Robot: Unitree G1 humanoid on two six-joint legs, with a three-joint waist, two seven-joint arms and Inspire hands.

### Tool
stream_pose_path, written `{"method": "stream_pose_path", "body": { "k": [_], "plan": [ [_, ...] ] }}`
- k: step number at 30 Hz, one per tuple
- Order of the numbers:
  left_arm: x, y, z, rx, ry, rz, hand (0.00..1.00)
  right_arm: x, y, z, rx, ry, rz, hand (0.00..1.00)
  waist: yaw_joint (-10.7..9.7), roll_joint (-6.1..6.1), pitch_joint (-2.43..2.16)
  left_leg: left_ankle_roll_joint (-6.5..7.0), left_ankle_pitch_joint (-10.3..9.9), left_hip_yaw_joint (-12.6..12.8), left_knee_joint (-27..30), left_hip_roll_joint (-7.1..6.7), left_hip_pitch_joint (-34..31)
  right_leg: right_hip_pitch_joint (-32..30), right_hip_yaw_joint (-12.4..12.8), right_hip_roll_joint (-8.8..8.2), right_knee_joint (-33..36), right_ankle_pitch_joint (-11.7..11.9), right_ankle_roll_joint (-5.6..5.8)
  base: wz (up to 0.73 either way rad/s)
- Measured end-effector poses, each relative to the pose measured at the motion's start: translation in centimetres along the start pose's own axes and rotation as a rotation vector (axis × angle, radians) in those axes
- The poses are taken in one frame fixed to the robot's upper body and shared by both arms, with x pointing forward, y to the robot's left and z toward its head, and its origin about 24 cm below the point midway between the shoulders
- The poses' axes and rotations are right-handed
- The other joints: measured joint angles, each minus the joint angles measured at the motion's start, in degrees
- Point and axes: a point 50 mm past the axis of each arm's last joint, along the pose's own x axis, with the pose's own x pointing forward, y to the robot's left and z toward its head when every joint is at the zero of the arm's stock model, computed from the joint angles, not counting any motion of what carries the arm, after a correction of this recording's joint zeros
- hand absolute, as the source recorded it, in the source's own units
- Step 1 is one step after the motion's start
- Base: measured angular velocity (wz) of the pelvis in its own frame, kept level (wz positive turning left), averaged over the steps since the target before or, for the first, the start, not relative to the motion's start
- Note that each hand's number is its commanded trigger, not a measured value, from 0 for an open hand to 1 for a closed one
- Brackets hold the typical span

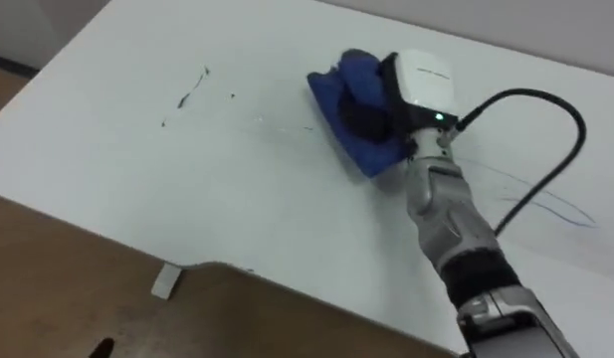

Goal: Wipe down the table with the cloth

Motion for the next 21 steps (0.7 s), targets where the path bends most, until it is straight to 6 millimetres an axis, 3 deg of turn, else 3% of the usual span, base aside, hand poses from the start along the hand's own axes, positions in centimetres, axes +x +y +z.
{"method": "stream_pose_path", "body": {
  "k": [1,5,7,11,14,16,19,21],
  "plan": [
    [-0.2,0.1,-0.9,-0.007,0.024,0.003,0.0,-0.9,-0.1,-1.9,0.058,0.06,-0.028,1.0,-0.8,0.01,0.0,0.17,0.1,-0.1,0.0,-0.44,0.0,0.1,0.0,-0.45,0.1,-0.2,0.26,0.2],
    [-0.5,0.2,-1.9,-0.003,0.05,-0.004,0.0,-2.4,-0.2,-5.2,0.088,0.169,-0.065,1.0,-4.2,-0.01,-0.02,0.61,0.1,-0.2,0.0,-1.11,0.3,1.1,-0.2,-1.18,0.0,-0.2,0.71,0.06],
    [-0.3,0.2,-0.9,0.009,0.021,-0.007,0.0,-2.8,-0.1,-5.7,0.084,0.188,-0.056,1.0,-5.4,-0.21,-0.13,0.73,0.0,0.1,-0.1,-1.14,1.1,1.6,0.1,-1.17,0.0,-0.2,0.8,-0.08],
    [0.5,-0.3,2.3,0.017,-0.057,-0.025,0.0,-2.5,-0.1,-5.1,0.054,0.183,-0.055,1.0,-4.7,-0.25,-0.15,0.73,0.0,1.1,-0.2,-0.96,1.6,0.8,1.5,-0.85,0.8,-0.2,0.73,-0.23],
    [0.9,-1.4,4.7,0.04,-0.117,-0.055,0.0,-0.6,-0.4,-1.0,0.0,0.056,-0.046,1.0,-2.0,-0.13,-0.16,0.72,0.0,2.6,-0.4,-0.56,1.5,-1.0,3.6,-0.08,1.3,0.8,0.01,-0.56],
    [1.1,-2.2,6.5,0.049,-0.164,-0.082,0.0,0.9,-0.7,3.6,-0.013,-0.085,-0.035,1.0,-0.7,-0.08,-0.14,0.63,-0.1,2.8,-0.4,-0.08,1.5,-1.6,3.5,0.5,1.1,1.3,-0.39,-0.19],
    [0.9,-2.8,7.3,0.038,-0.203,-0.1,0.0,1.8,-1.8,6.8,0.004,-0.204,-0.06,1.0,1.2,0.08,-0.12,0.51,-0.1,2.8,-0.5,0.1,1.5,-1.6,3.4,0.67,1.1,1.4,-0.5,0.03],
    [0.8,-2.7,6.6,0.016,-0.191,-0.101,0.0,2.0,-2.2,7.3,0.015,-0.222,-0.071,1.0,1.3,0.24,0.01,0.51,-0.1,2.4,-0.5,0.07,1.5,-1.3,3.2,0.65,0.9,1.4,-0.43,0.16]
  ]
}}
